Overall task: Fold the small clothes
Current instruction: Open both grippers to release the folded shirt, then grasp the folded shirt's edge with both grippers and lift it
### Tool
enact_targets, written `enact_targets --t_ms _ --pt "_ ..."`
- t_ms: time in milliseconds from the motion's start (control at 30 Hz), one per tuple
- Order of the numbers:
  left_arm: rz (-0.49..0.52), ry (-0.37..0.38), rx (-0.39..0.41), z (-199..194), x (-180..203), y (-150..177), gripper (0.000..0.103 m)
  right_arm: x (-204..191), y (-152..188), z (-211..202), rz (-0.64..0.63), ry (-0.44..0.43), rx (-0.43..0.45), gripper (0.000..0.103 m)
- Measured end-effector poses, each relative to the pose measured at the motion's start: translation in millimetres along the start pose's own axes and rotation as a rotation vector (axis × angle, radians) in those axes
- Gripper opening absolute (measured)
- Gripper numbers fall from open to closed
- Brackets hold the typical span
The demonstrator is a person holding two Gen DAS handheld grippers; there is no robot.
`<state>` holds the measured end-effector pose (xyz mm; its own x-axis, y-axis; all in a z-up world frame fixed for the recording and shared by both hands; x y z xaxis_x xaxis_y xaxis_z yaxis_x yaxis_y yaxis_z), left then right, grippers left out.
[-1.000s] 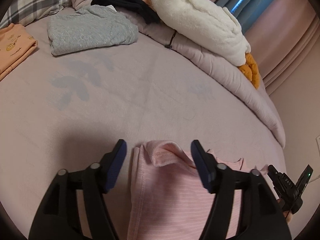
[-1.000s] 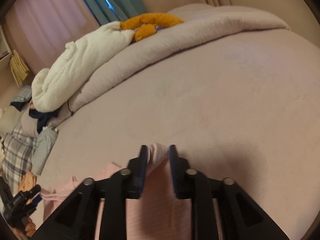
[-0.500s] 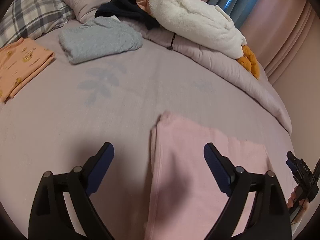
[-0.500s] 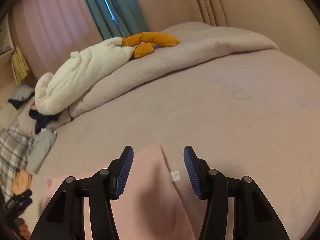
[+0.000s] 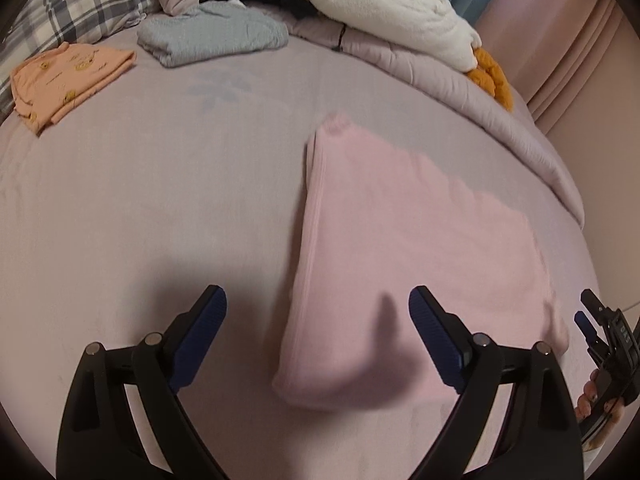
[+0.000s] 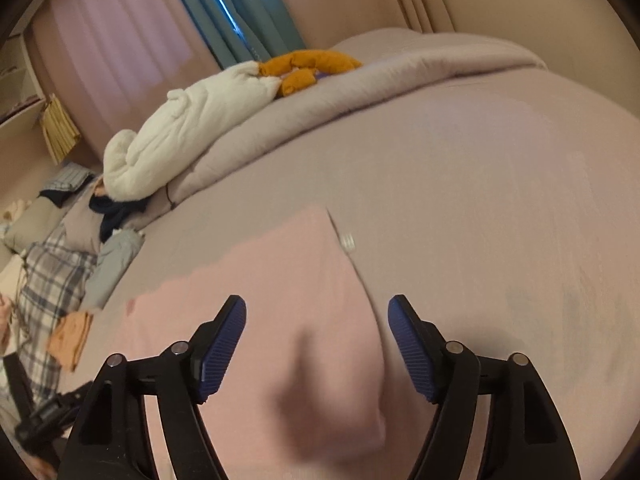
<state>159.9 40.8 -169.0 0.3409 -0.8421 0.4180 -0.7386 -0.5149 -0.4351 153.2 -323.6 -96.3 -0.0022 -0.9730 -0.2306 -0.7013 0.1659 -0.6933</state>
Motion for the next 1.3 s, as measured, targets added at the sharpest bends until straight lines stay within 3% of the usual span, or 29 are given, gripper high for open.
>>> enact_targets --t_ms 167,333,433,567,667,833,867,900,933,1033,1133,1300 --pt "-0.012 -0.017 -0.031 7.0 -10.2 16.0 0.093 10.6 31.1 -2.5 0.0 0.062 -0.043 0.074" --pt "-0.049 0.01 -0.044 8.4 -13.9 25.7 0.092 12.2 53.7 0.8 0.046 -0.013 -0.088 0.074" --pt "-0.051 0.019 -0.046 10.0 -10.5 27.8 0.091 3.6 51.7 1.8 0.016 -0.006 -0.075 0.074" --pt "-0.058 0.087 -0.069 16.5 -1.5 29.7 0.091 -7.6 46.7 17.8 0.026 -0.081 -0.079 0.074" --pt "-0.054 0.094 -0.059 22.5 6.2 27.9 0.09 -15.8 42.4 29.2 0.024 -0.114 -0.068 0.074" --pt "-0.076 0.129 -0.062 33.5 18.0 19.3 0.069 -19.7 31.7 45.0 0.099 -0.186 -0.04 0.073" --pt "-0.078 0.128 -0.063 34.8 19.4 17.3 0.065 -19.2 29.6 48.0 0.117 -0.199 -0.041 0.068" --pt "-0.087 0.132 -0.063 36.1 20.1 14.9 0.056 -18.8 27.9 50.1 0.132 -0.201 -0.038 0.064" --pt "-0.104 0.146 -0.068 37.4 19.4 13.0 0.042 -18.0 26.6 52.0 0.14 -0.201 -0.035 0.056" --pt "-0.172 0.208 -0.102 38.6 15.2 12.3 0.021 -17.4 26.1 59.6 0.161 -0.19 -0.042 0.027" --pt "-0.148 0.197 -0.07 27.0 16.2 17.6 0.014 -14.9 30.3 53.3 0.192 -0.216 -0.028 0.021" --pt "-0.102 0.168 -0.055 3.1 19.1 30.5 0.013 -20.0 34.7 30.5 0.174 -0.237 -0.005 0.019"
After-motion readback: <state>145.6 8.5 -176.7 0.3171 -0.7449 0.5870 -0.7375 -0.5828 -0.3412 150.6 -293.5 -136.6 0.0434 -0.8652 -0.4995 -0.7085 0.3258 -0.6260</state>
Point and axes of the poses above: each gripper's, at about its wrist camera, not at the fingertips, and z roughly the way its jaws point, x to its right, y to its underside, the point moved 5 cm from there along z, roughly the way its jaws point, and after that the axes turned 14 degrees about -z, right-handed, at the moved point
